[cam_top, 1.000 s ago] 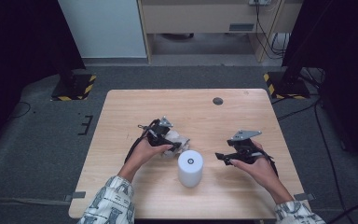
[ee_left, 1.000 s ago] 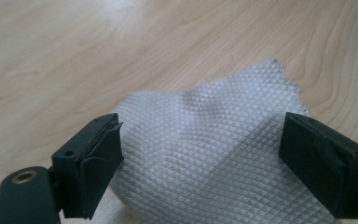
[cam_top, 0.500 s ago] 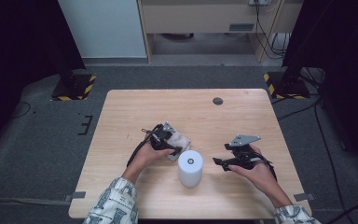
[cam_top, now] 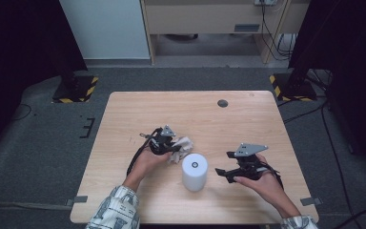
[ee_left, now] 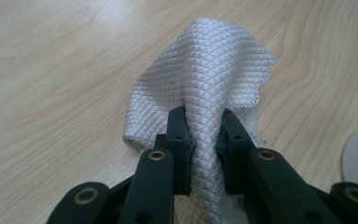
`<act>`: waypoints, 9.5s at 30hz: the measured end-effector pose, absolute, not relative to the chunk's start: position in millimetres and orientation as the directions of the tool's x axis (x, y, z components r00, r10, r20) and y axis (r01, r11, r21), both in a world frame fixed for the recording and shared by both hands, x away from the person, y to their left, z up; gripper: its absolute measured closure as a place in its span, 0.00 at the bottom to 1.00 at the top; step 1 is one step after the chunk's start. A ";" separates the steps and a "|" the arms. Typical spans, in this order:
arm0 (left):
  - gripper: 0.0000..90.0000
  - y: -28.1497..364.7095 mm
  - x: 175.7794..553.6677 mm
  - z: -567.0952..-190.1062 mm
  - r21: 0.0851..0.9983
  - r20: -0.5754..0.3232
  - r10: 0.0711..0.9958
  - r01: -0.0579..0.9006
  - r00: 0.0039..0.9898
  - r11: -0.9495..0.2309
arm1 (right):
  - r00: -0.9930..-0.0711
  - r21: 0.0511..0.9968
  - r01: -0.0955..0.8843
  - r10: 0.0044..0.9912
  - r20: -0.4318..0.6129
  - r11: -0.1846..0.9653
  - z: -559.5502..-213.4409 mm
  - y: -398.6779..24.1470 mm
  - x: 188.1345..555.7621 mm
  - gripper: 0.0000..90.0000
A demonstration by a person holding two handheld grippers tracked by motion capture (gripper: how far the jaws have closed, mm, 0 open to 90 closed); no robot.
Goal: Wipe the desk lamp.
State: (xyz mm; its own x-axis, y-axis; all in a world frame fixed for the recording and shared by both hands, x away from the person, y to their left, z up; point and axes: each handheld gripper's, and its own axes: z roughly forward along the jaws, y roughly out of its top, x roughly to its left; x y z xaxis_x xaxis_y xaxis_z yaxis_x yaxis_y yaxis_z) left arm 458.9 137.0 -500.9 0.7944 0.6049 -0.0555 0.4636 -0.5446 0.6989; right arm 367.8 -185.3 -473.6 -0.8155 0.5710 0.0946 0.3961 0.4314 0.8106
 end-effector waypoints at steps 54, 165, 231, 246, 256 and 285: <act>0.86 154.8 371.2 -463.8 0.718 -0.063 0.375 0.303 0.925 -0.627 | -0.898 0.822 0.305 0.433 0.080 0.481 -469.3 -115.5 366.7 0.10; 0.85 112.0 333.0 -486.5 0.672 -0.096 0.231 0.235 0.968 -0.702 | -0.899 0.866 0.301 0.422 0.118 0.399 -439.5 -120.6 372.5 0.16; 0.85 100.6 325.1 -469.6 0.755 -0.061 0.290 0.234 0.955 -0.612 | -0.854 0.856 0.408 0.465 0.235 0.318 -449.2 -115.8 389.4 0.31; 0.85 90.7 325.3 -473.8 0.755 -0.064 0.291 0.237 0.955 -0.611 | -0.853 0.857 0.414 0.460 0.247 0.307 -451.1 -116.7 390.2 0.32; 0.85 95.2 323.2 -462.8 0.789 -0.052 0.301 0.225 0.952 -0.572 | -0.852 0.857 0.414 0.463 0.245 0.306 -450.6 -117.2 390.2 0.32; 0.84 147.5 344.4 -470.1 0.736 -0.038 0.345 0.260 0.938 -0.626 | -0.851 0.860 0.410 0.468 0.239 0.305 -450.5 -118.6 389.1 0.32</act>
State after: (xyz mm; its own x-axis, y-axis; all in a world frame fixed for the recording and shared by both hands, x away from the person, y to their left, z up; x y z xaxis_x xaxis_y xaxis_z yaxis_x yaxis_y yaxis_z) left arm 344.4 147.5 -470.1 0.9377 0.3453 -0.0376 0.2599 -0.6255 0.7357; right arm 389.1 -118.6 -450.5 -0.8509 0.4676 0.2394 0.4096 0.3050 0.8598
